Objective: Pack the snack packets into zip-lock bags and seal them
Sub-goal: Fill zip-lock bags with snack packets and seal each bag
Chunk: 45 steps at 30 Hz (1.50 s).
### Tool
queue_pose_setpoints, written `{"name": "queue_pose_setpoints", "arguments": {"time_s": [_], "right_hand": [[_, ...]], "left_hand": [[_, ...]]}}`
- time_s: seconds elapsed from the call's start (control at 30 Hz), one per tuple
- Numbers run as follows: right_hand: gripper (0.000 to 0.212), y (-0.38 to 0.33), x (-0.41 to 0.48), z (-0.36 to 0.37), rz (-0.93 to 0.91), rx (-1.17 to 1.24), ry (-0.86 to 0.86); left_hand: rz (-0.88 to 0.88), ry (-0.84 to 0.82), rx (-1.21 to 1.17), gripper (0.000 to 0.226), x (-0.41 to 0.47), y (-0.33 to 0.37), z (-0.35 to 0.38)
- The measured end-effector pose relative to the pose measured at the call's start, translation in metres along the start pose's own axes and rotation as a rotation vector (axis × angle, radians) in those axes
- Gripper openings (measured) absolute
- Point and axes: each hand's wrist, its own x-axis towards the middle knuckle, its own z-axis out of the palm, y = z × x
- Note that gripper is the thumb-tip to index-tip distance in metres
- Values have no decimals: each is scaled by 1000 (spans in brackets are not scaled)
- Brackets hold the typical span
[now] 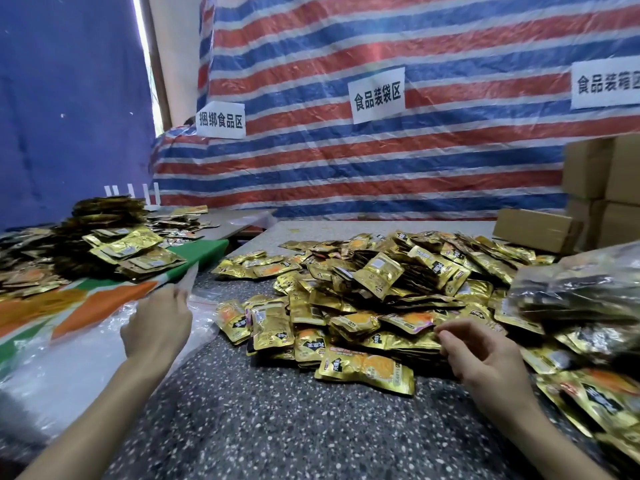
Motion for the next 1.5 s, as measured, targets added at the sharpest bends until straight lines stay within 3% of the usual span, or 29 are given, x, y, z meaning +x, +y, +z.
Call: {"name": "queue_pose_setpoints", "arguments": {"time_s": [0.13,0.23,0.4,0.57,0.63,0.73,0.83,0.87,0.93,1.0,1.07,1.17,1.27,1.37,1.5], "right_hand": [[6,-4,2,-2,97,224,-34],[28,-5,4,-5,194,371,-77],[54,-7,6,-10,318,578,-216],[85,-3,10,-13,387,485,-220],[89,-3,10,-15,420,397,-264],[57,-7,11,-18,441,315,-325],[67,-7,10,-17,414,257,-339],[63,-7,9,-15,402,250,-347],[39,-8,7,-12,376,240,-375],[24,-9,5,-9,345,240,-410],[20,-9,4,-7,321,261,-483],[22,-12,2,-6,288,272,-558],[40,-9,2,-7,315,251,-508],[52,-5,3,-10,334,282,-448],[49,-5,2,-8,321,265,-535]], "left_hand": [[350,150,-389,12,-34,58,-15],[599,188,-611,11,-72,105,-18],[1034,13,-728,6,-133,158,15],[1284,-167,-740,8,-170,171,65],[1274,-176,-802,8,-172,170,73],[1269,-187,-808,10,-170,164,77],[1190,-347,-846,11,-173,158,75],[1077,-458,-929,15,-175,158,72],[689,-726,-1168,27,-176,161,63],[341,-886,-1326,38,-172,165,60],[186,-982,-1357,45,-167,168,62],[116,-1045,-1346,32,-162,168,62],[122,-1048,-1358,17,-160,165,61],[119,-1041,-1380,21,-160,162,63],[118,-1038,-1351,32,-164,163,67]]}}
